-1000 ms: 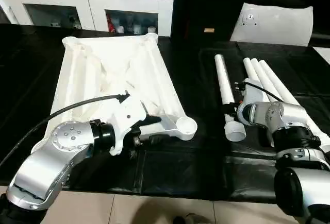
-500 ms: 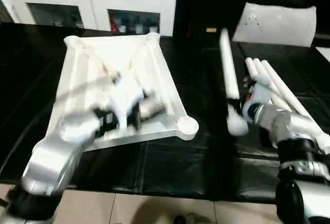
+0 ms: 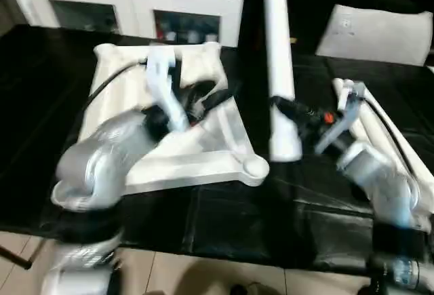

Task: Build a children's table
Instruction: Pick table leg

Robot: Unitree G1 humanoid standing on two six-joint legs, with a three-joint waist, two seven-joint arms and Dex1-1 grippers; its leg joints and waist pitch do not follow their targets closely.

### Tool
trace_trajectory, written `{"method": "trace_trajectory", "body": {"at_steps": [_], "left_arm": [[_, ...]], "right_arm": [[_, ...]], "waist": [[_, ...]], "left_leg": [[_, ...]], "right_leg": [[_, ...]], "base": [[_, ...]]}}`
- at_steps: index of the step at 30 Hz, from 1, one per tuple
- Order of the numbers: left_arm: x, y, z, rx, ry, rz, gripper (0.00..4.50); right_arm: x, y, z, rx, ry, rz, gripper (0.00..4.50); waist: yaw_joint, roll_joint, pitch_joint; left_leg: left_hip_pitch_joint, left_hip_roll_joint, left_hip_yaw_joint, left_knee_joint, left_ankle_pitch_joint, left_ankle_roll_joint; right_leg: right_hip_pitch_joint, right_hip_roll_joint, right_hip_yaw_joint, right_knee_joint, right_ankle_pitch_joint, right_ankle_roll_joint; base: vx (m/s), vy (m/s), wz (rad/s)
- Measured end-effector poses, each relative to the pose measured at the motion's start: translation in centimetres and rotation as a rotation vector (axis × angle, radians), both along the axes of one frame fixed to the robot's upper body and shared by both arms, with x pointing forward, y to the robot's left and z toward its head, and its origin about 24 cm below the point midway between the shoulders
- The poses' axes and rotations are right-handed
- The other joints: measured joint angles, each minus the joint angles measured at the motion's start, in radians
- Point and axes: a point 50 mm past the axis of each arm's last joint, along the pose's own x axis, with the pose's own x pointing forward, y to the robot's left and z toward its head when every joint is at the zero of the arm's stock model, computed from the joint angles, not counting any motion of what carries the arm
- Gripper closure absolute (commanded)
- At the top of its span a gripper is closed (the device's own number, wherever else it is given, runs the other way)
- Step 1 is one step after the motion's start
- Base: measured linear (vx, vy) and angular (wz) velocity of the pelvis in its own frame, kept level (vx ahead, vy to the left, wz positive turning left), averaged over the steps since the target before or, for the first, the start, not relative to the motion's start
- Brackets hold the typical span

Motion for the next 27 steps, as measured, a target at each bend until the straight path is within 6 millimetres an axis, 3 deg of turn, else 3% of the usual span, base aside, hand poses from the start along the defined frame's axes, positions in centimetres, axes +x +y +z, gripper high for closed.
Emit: {"method": "trace_trajectory", "body": {"at_steps": [16,17,19,21,27], "left_arm": [[0.1,-1.3,0.2,-0.128,0.095,-0.083,1.40],[0.1,-1.3,0.1,-0.127,0.096,-0.081,1.75],[0.3,-1.1,0.1,-0.100,0.073,-0.049,1.75],[0.4,-1.0,-0.1,-0.072,0.061,-0.030,2.10],[0.3,-1.4,-0.2,-0.003,0.020,0.029,2.10]], "right_arm": [[-1.8,1.3,0.4,-0.025,-0.052,0.110,2.64],[-1.8,1.4,0.4,-0.039,-0.059,0.103,2.64],[-1.5,1.7,0.4,-0.084,-0.085,0.063,2.64],[-1.4,1.9,0.3,-0.123,-0.100,0.040,2.64],[-1.5,3.4,0.9,-0.210,-0.191,0.018,2.64]], "waist": [[0.003,0.000,0.000],[0.003,0.000,0.000],[0.004,0.000,0.000],[0.003,0.000,0.000],[0.003,0.000,0.000]], "left_leg": [[-0.010,0.002,-0.005,0.000,0.000,0.001],[-0.010,0.003,-0.005,0.000,0.000,0.001],[-0.010,0.003,-0.005,-0.001,0.000,0.000],[-0.010,0.004,-0.005,-0.002,0.000,0.000],[-0.011,0.005,-0.005,-0.002,0.000,0.000]], "right_leg": [[0.000,-0.002,-0.012,-0.009,0.000,0.002],[0.000,-0.002,-0.013,-0.009,0.000,0.002],[0.000,-0.002,-0.014,-0.009,0.000,0.002],[0.000,-0.002,-0.015,-0.009,0.000,0.002],[0.001,-0.002,-0.016,-0.010,0.000,0.002]], "base": [[0.000,0.000,0.00],[0.000,0.000,0.00],[0.000,0.000,0.00],[0.000,0.000,0.00],[0.000,0.000,0.00]]}}
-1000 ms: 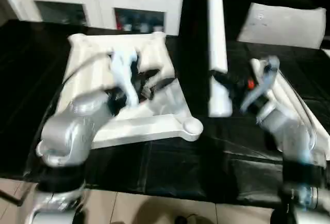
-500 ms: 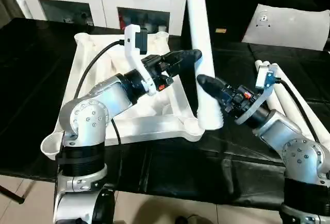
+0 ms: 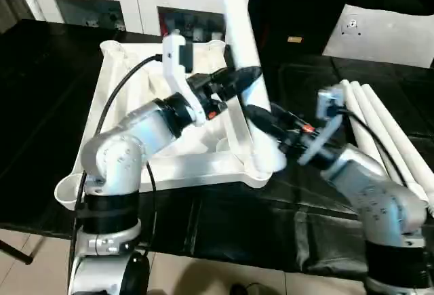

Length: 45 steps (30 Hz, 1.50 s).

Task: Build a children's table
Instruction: Pick table leg

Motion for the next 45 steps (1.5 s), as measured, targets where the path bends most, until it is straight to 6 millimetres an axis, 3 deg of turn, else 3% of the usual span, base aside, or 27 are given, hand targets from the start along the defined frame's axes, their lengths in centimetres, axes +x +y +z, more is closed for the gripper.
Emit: {"method": "trace_trajectory", "body": {"at_steps": [7,29,35,45], "left_arm": [[0.3,-0.6,0.1,0.004,-0.024,0.085,2.10],[0.2,-0.7,-0.1,-0.170,0.096,0.187,2.10],[0.3,0.1,-0.4,-0.322,0.218,0.170,2.10],[0.3,0.6,-0.8,-0.390,0.329,0.156,2.41]], "right_arm": [[-0.1,1.3,0.1,-0.081,-0.082,-0.022,2.64],[0.4,1.7,-0.5,-0.119,-0.153,-0.085,2.64],[0.5,2.0,-0.8,-0.141,-0.150,-0.078,2.64],[0.5,2.2,-1.1,-0.171,-0.138,-0.061,2.64]], "waist": [[-0.002,0.000,0.000],[-0.003,-0.001,0.000],[-0.003,-0.001,0.000],[-0.001,-0.001,0.000]], "left_leg": [[0.000,0.000,0.001,0.000,0.001,-0.001],[0.000,0.001,0.001,0.000,0.001,-0.001],[-0.001,0.001,0.001,0.000,0.001,-0.001],[-0.001,0.001,0.001,0.000,0.001,0.000]], "right_leg": [[0.000,0.000,0.000,0.000,0.000,0.000],[0.000,0.000,-0.001,0.000,0.000,0.000],[0.000,0.000,-0.002,0.000,0.000,0.000],[0.000,0.000,-0.002,0.000,0.000,0.000]], "base": [[0.000,0.000,0.00],[0.000,0.000,0.00],[0.000,0.000,0.00],[0.000,0.000,0.00]]}}
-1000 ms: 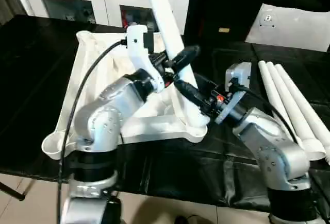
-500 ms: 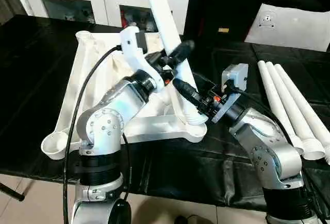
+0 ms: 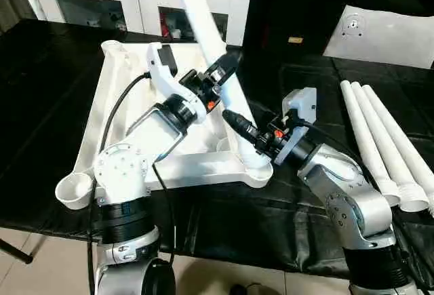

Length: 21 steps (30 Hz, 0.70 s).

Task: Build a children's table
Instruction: Pick table leg

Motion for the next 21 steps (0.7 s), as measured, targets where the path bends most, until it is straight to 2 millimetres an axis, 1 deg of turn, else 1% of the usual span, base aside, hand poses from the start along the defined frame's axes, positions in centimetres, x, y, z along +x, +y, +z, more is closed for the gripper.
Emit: {"method": "trace_trajectory", "body": {"at_steps": [4,8,9,12,13,16,21], "left_arm": [[0.0,0.1,-0.1,-0.012,0.037,0.000,2.40],[0.0,0.1,-0.1,-0.006,0.039,0.001,2.40],[0.0,0.1,0.0,0.032,0.011,-0.001,2.40],[-0.1,0.2,0.5,0.245,-0.159,-0.005,2.41],[-0.2,0.0,0.8,0.300,-0.222,-0.016,2.43],[-0.5,0.0,1.0,0.357,-0.312,-0.028,2.63],[-0.8,0.3,0.7,0.381,-0.379,-0.060,2.65]], "right_arm": [[0.0,-0.1,0.0,-0.014,0.003,0.003,2.64],[0.0,-0.1,0.0,-0.018,0.002,0.003,2.64],[0.0,-0.1,0.0,-0.018,0.002,0.002,2.64],[0.0,-0.2,0.1,-0.015,-0.005,-0.001,2.64],[0.0,-0.2,0.1,-0.017,-0.005,-0.001,2.65],[0.0,-0.2,0.1,-0.019,-0.011,0.000,2.66],[-0.1,0.1,0.0,-0.031,-0.012,0.012,2.66]], "waist": [[0.000,0.000,0.000],[0.000,0.000,0.000],[0.000,-0.001,0.000],[-0.001,-0.001,0.000],[-0.001,-0.001,0.000],[-0.001,-0.001,0.000],[-0.001,-0.001,0.000]], "left_leg": [[0.000,0.000,0.000,0.000,0.000,0.000],[0.000,0.000,0.000,0.000,0.000,0.000],[0.000,0.000,0.000,0.000,0.000,0.001],[0.000,0.001,0.000,0.000,0.001,0.001],[0.000,0.001,0.000,0.000,0.001,0.001],[0.000,0.001,0.000,0.000,0.001,0.001],[0.001,0.001,0.000,0.000,0.002,-0.002]], "right_leg": [[0.000,0.000,0.000,0.000,0.000,0.000],[0.000,0.000,0.000,0.000,0.000,0.000],[0.000,0.000,0.000,0.000,0.000,0.000],[0.000,0.000,-0.001,0.000,0.000,0.000],[0.000,0.000,-0.001,0.000,0.000,0.001],[0.000,0.000,-0.001,0.001,0.000,0.000],[0.000,0.000,-0.001,0.002,0.000,-0.001]], "base": [[0.000,0.000,0.00],[0.000,0.000,0.00],[0.000,0.000,0.00],[0.000,0.000,0.00],[0.000,0.000,0.00],[0.000,0.000,0.00],[0.000,0.000,0.00]]}}
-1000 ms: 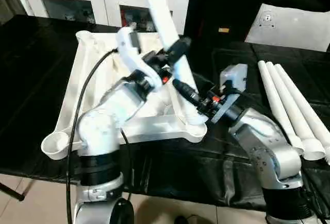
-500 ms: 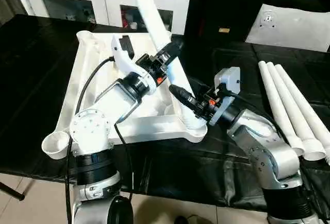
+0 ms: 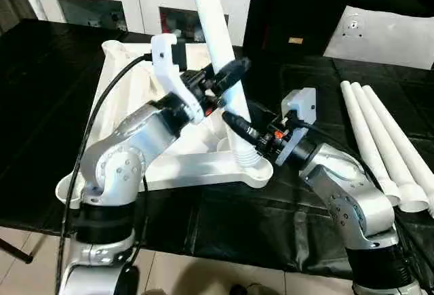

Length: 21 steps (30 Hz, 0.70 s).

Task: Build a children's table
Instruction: Pick table leg

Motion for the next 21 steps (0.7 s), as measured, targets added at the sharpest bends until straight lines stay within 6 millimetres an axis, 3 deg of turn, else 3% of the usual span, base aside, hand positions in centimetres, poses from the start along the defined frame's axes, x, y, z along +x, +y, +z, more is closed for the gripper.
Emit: {"method": "trace_trajectory", "body": {"at_steps": [7,8,11,17,21], "left_arm": [[0.4,0.1,-0.3,-0.015,0.002,-0.006,2.65],[0.6,0.1,-0.4,-0.032,0.023,0.004,2.65],[1.3,-0.1,-0.7,-0.032,0.067,0.020,2.65],[2.5,1.4,-2.2,0.014,0.145,0.120,2.65],[3.1,1.8,-1.4,0.012,0.133,0.131,2.65]], "right_arm": [[0.1,-0.1,-0.1,-0.014,0.001,-0.009,2.67],[0.1,-0.2,-0.1,-0.018,0.003,-0.017,2.32],[0.4,-0.2,-0.3,-0.018,0.033,-0.026,1.96],[0.6,-0.5,0.2,-0.005,0.042,-0.012,1.57],[0.6,-0.5,0.1,-0.007,0.049,-0.012,1.21]], "waist": [[0.001,0.000,0.000],[0.001,0.000,0.000],[0.000,0.000,0.000],[-0.001,0.000,0.000],[0.003,-0.001,0.000]], "left_leg": [[0.001,0.000,0.000,0.000,0.004,-0.004],[0.001,0.000,0.000,0.000,0.004,-0.004],[0.001,0.000,0.000,0.000,0.006,-0.004],[0.001,0.001,0.000,0.000,0.007,-0.005],[0.000,0.001,0.000,0.000,0.007,-0.005]], "right_leg": [[0.001,0.000,0.000,0.003,0.001,-0.001],[0.001,0.000,0.000,0.003,0.001,-0.001],[0.001,0.000,0.000,0.004,0.001,-0.001],[0.000,0.000,-0.002,0.005,0.001,-0.001],[0.000,-0.001,-0.002,0.005,0.001,-0.001]], "base": [[0.000,0.000,0.00],[0.000,0.000,0.00],[0.000,0.000,0.00],[0.000,0.000,0.00],[0.000,0.000,0.00]]}}
